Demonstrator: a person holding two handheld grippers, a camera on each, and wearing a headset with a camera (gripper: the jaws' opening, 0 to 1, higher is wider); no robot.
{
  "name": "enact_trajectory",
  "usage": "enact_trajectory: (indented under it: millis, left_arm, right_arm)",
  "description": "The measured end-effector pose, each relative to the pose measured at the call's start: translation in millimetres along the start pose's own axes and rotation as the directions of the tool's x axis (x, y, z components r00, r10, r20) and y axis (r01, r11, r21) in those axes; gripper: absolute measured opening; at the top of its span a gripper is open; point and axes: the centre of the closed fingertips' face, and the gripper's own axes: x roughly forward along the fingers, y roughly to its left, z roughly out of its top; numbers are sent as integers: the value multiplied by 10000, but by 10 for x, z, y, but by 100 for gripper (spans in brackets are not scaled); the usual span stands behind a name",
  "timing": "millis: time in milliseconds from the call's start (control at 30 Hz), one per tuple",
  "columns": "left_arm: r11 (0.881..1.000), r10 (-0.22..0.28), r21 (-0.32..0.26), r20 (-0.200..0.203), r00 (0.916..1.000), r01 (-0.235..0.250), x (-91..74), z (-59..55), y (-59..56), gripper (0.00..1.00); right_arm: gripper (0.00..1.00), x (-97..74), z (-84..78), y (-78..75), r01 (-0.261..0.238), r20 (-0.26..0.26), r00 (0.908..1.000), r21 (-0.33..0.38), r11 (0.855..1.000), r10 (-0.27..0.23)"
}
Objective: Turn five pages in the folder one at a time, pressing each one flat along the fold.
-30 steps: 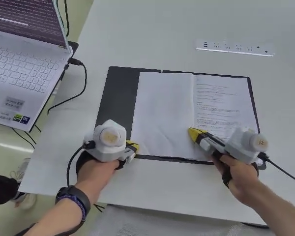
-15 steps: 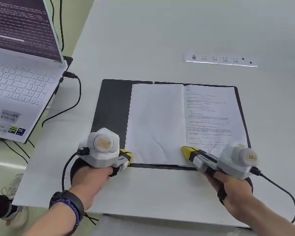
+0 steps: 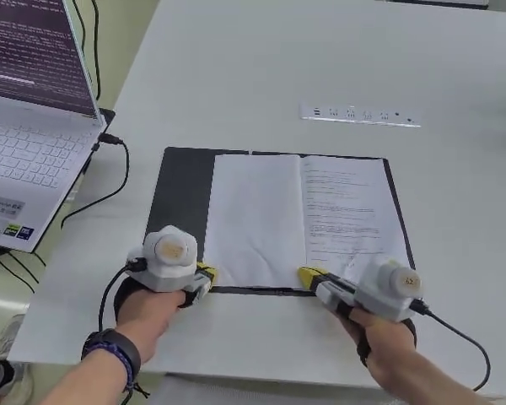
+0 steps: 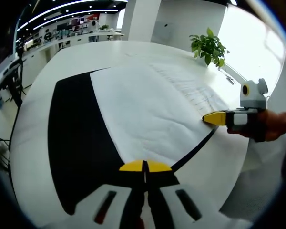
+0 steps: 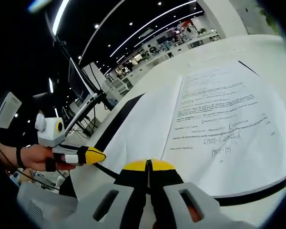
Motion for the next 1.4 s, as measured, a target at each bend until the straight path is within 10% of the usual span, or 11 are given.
enact_trajectory:
  millis: [233,700,1400]
  left_arm:
    - [9901,-27,-1404,-105,9999,12,2,0,9,0]
    - [9927,-927,-768,122,9956,933,-95,19,-413,27]
    - [9966,-454,753,1698,9844,330,-745,550,-544,44]
  right_arm:
    - [0,-32,-49,44,20,-389,9992,-349,9994,-33]
    - [6,-266,-46,119,-370,-520,9979,192,9991,379]
    - [47,-916,205,151,-957,-550,9948,-2212,9705,856]
